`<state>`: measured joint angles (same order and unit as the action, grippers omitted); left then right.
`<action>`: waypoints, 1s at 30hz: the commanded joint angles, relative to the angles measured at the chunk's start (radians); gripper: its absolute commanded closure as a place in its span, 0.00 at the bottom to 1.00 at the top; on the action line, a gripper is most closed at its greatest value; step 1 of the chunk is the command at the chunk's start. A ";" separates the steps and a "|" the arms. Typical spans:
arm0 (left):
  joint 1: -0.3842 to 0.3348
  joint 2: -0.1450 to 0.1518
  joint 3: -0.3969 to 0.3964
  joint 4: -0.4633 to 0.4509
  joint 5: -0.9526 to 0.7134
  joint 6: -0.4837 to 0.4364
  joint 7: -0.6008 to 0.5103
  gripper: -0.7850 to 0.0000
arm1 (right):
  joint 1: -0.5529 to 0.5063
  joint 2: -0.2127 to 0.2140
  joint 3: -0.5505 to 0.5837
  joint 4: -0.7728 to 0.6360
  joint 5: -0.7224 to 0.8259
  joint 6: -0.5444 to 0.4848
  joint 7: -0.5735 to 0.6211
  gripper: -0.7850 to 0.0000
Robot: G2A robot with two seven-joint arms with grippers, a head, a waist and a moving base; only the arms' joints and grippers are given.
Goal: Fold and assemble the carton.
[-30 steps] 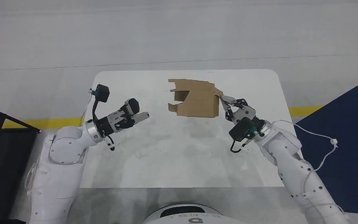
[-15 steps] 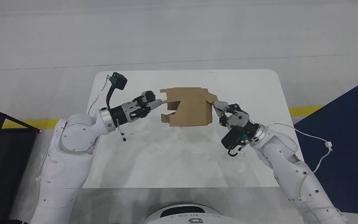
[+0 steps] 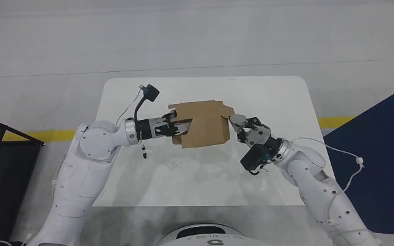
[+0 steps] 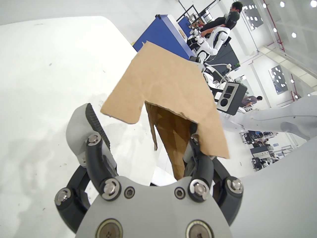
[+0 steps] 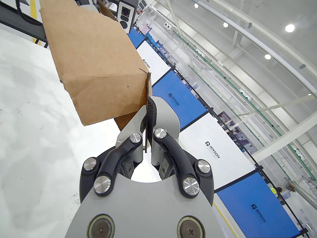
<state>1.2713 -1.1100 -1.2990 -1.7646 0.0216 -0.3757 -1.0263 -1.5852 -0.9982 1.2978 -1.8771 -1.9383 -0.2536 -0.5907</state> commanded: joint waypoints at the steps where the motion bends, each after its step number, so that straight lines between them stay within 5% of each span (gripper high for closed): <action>1: -0.011 -0.001 0.021 0.008 -0.015 0.003 -0.012 0.07 | 0.000 0.000 -0.006 -0.007 -0.005 -0.005 -0.006 1.00; 4: -0.023 -0.002 0.043 0.016 -0.024 0.003 -0.010 0.17 | -0.001 -0.001 -0.012 -0.011 -0.011 -0.007 -0.011 1.00; 6: -0.028 -0.002 0.054 0.023 -0.040 0.000 -0.012 0.33 | -0.001 -0.001 -0.016 -0.013 -0.011 -0.010 -0.014 1.00; 7: -0.030 -0.002 0.058 0.026 -0.048 -0.001 -0.013 0.47 | -0.001 -0.001 -0.017 -0.012 -0.011 -0.012 -0.016 1.00; 10: -0.034 -0.001 0.065 0.037 -0.075 -0.007 -0.021 0.67 | -0.002 -0.002 -0.020 -0.009 -0.011 -0.011 -0.018 1.00; 12: -0.034 0.001 0.064 0.043 -0.088 -0.012 -0.025 0.98 | -0.001 -0.003 -0.022 -0.006 -0.010 -0.010 -0.017 1.00; 13: -0.034 0.002 0.062 0.046 -0.090 -0.014 -0.026 1.00 | -0.002 -0.003 -0.022 -0.004 -0.008 -0.009 -0.017 1.00; 15: -0.032 0.004 0.059 0.052 -0.093 -0.015 -0.026 1.00 | -0.003 -0.003 -0.023 -0.002 -0.005 -0.010 -0.017 0.69; 18: -0.028 0.007 0.055 0.054 -0.092 -0.015 -0.019 1.00 | -0.004 -0.003 -0.022 0.000 -0.003 -0.013 -0.019 0.60; 23: -0.021 0.010 0.058 0.066 -0.142 -0.002 -0.026 1.00 | -0.006 -0.003 -0.023 -0.002 0.008 -0.026 -0.029 0.58; 30: -0.059 0.006 0.067 0.180 -0.412 0.116 -0.109 1.00 | -0.008 -0.001 0.000 0.004 0.084 -0.083 -0.079 0.56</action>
<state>1.2225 -1.1028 -1.2326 -1.6114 -0.3396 -0.2836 -1.1213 -1.5915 -0.9999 1.2902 -1.8741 -1.8660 -0.3291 -0.6619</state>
